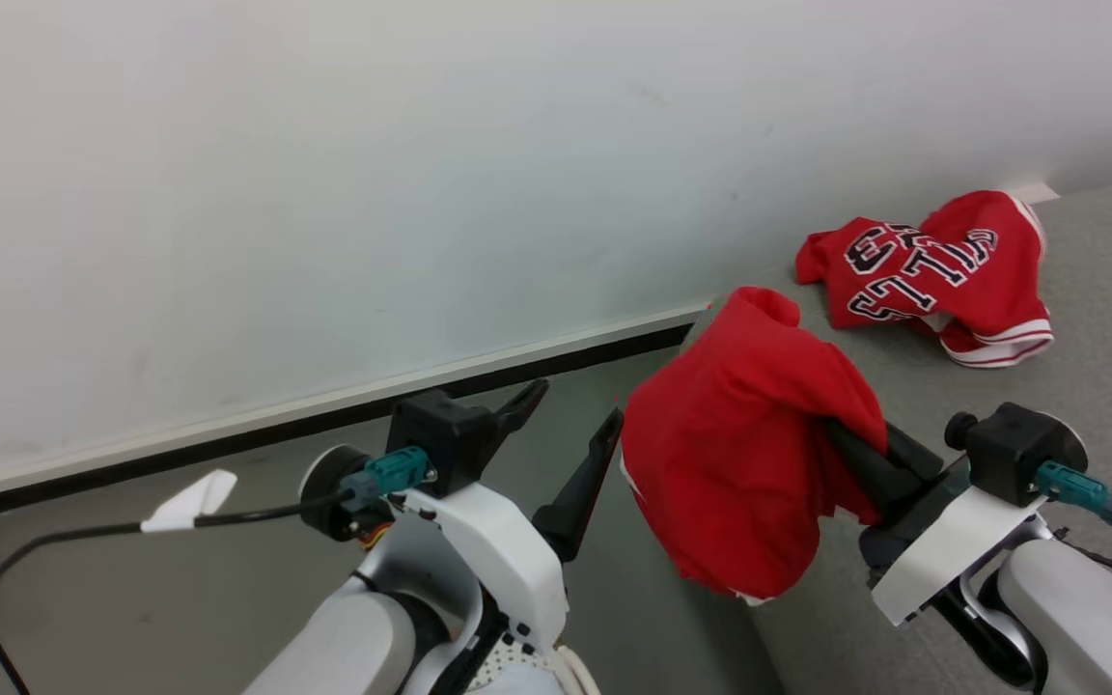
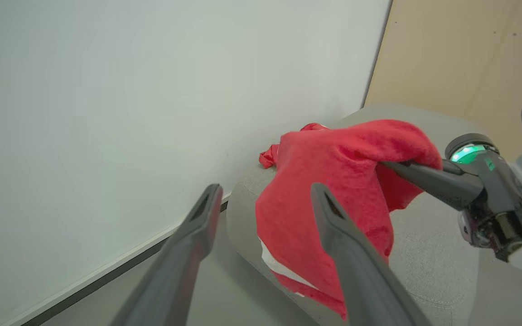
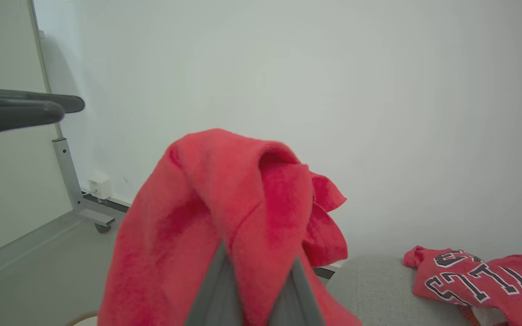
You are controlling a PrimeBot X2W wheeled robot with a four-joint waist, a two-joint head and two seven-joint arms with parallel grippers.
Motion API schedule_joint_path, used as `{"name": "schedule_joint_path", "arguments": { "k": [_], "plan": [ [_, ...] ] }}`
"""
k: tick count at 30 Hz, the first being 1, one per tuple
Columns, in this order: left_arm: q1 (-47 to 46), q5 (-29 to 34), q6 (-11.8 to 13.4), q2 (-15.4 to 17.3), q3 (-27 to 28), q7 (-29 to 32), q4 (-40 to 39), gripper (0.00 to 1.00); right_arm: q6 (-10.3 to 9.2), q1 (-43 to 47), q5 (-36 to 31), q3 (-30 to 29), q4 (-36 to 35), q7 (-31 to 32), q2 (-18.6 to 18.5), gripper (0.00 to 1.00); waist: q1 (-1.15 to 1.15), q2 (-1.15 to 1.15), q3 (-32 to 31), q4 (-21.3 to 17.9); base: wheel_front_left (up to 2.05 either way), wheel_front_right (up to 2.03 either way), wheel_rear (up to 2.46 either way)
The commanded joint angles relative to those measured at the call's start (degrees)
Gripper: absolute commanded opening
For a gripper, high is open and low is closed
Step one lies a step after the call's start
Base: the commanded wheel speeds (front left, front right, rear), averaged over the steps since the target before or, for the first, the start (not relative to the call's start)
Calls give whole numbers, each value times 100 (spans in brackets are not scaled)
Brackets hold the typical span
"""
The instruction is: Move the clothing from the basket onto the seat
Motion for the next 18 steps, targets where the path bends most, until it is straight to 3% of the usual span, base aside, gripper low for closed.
{"name": "schedule_joint_path", "arguments": {
  "k": [1, 7, 18],
  "plan": [
    [39, 20, 25, 5, -17, -40, -23, 100, -15, 92, -39, -103, -52, -20, -84, 0, 0, 0, 77, -323, 0, 0, 0],
    [44, 38, 11, -54, -127, -24, -128, 100, -15, 251, -143, -416, -169, -21, -308, 0, 0, 0, 190, -777, 0, 0, 0],
    [-102, 154, -49, -58, -358, 135, -372, 100, -15, 435, -241, -1162, -364, -21, -416, 0, 0, 0, 708, -1149, 0, 0, 0]
  ]
}}
